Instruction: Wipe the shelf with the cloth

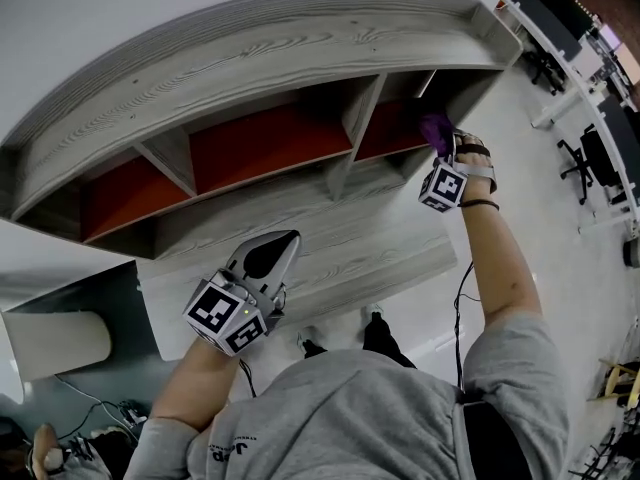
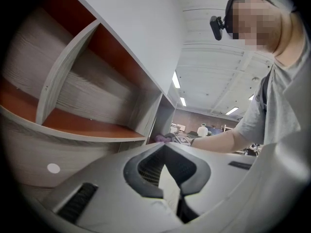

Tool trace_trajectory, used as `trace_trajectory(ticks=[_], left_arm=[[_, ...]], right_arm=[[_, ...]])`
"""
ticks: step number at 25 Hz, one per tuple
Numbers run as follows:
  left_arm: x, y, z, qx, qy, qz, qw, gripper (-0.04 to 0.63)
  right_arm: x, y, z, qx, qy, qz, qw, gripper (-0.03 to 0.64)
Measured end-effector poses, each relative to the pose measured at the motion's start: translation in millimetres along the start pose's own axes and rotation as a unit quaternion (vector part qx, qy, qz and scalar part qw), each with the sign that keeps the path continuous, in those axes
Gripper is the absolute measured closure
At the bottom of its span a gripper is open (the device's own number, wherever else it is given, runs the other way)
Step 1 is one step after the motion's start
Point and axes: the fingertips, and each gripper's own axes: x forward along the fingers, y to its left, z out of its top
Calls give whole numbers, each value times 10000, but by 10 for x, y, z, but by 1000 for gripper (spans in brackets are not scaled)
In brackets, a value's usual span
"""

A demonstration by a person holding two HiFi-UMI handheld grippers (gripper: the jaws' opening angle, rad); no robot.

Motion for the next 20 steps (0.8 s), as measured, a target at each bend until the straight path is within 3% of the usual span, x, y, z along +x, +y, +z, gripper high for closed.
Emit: trace_trajectory(ticks=[5, 7, 8, 9, 10, 12, 14, 16, 20], left_arm=[[-75, 9, 10, -56, -56, 70, 9999, 569], [-94, -23, 19, -64, -73, 56, 9999, 569], [-104, -46, 31, -51, -79, 47, 9999, 569], [-116, -72, 49, -33, -87, 41, 9999, 569], [-132, -97, 73, -13, -98, 40, 9999, 569], [-170, -138, 135, 31, -124, 62, 9999, 569], [-207, -181, 199, 84, -138, 105, 9998, 569], [-233, -231, 253, 118, -136, 149, 9997, 569], [-244, -305, 330, 168, -109, 212, 9996, 569]], right_arm=[[23, 21, 24, 297, 55, 264, 9992, 551], [1, -1, 62, 1135, 20, 664, 9913, 552], [-48, -92, 99, 1907, -111, 872, 9777, 551], [-132, -261, 136, 2834, -328, 999, 9532, 551], [-240, -497, 152, 3792, -605, 1007, 9178, 551], [-450, -1049, 92, 5454, -1192, 764, 8261, 551], [-586, -1530, -7, 6641, -1681, 462, 7270, 551], [-597, -1814, -59, 7427, -1948, 236, 6402, 551], [-414, -2046, -98, 8290, -2106, -310, 5172, 549]])
